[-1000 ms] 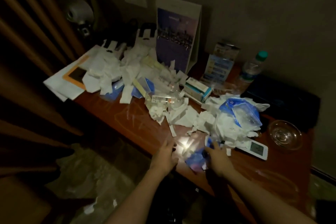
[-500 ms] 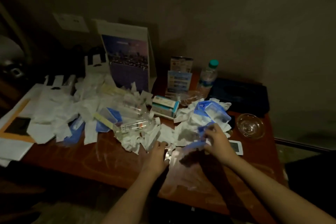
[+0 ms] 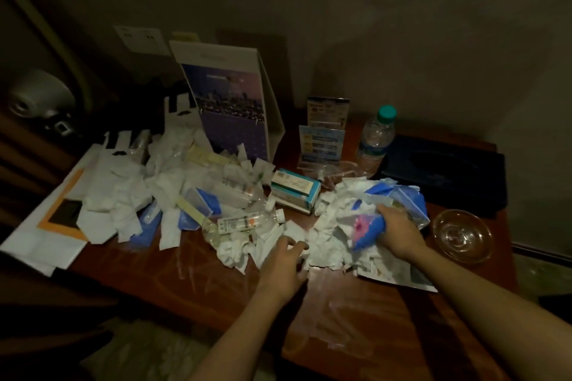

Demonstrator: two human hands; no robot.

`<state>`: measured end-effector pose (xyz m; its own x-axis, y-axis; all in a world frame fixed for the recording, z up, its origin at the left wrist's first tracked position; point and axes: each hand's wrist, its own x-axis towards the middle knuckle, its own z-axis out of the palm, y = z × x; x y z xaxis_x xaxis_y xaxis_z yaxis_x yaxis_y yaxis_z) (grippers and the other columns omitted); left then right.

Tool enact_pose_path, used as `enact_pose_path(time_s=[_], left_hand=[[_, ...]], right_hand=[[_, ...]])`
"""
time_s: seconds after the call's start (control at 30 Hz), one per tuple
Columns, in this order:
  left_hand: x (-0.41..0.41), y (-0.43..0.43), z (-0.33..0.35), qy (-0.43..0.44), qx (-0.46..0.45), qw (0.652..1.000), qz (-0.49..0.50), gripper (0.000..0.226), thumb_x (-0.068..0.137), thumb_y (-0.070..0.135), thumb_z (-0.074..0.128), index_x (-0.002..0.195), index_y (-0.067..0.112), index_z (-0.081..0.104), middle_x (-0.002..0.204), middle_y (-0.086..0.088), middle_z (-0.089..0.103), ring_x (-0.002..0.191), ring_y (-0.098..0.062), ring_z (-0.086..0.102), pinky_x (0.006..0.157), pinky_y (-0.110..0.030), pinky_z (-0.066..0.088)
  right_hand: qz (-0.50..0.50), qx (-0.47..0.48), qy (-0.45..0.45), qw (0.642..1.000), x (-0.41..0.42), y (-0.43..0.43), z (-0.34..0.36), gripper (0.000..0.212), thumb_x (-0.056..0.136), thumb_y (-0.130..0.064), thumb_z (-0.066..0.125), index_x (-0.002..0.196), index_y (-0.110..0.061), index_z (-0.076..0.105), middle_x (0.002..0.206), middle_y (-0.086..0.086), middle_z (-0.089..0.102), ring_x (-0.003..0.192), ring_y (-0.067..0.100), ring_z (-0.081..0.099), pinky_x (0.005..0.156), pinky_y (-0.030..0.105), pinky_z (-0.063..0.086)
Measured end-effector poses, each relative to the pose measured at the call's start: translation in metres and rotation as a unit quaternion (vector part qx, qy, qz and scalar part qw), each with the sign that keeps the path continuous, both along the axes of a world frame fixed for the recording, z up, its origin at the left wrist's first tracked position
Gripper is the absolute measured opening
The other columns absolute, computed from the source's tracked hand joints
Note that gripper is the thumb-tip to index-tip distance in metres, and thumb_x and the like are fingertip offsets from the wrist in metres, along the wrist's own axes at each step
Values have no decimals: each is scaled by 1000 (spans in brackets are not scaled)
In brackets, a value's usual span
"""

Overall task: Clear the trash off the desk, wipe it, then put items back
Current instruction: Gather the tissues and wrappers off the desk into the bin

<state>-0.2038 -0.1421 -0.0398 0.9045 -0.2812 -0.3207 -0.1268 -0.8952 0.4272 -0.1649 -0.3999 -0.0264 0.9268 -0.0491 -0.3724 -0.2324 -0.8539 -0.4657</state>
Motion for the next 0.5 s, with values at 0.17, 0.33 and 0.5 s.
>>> enact_pose_path(time_s=[0.17, 0.33, 0.5], left_hand=[[12, -14, 2, 6, 14, 1000, -11, 75, 83, 29, 67, 146, 28, 26, 146, -3, 21, 132, -23, 34, 103, -33, 40], [35, -42, 9, 49, 47, 996, -55, 106, 79, 25, 75, 150, 39, -2, 158, -1, -18, 146, -28, 4, 115, -41, 27], [59, -68, -9, 87, 73, 989, -93, 109, 78, 13, 74, 147, 50, -3, 156, 2, -27, 145, -32, 3, 114, -43, 27]], right_hand=[[6, 19, 9, 1000, -20, -1, -3, 16, 84, -26, 60, 99, -24, 55, 109, 4, 63, 101, 24, 59, 86, 36, 48], [3, 79, -15, 997, -44, -2, 6, 11, 83, -17, 65, 91, -22, 59, 104, 3, 65, 96, 19, 59, 76, 25, 42], [-26, 62, -2, 998, -66, -12, 5, 42, 77, -18, 71, 117, -14, 59, 120, 4, 48, 106, 23, 54, 88, 25, 41]])
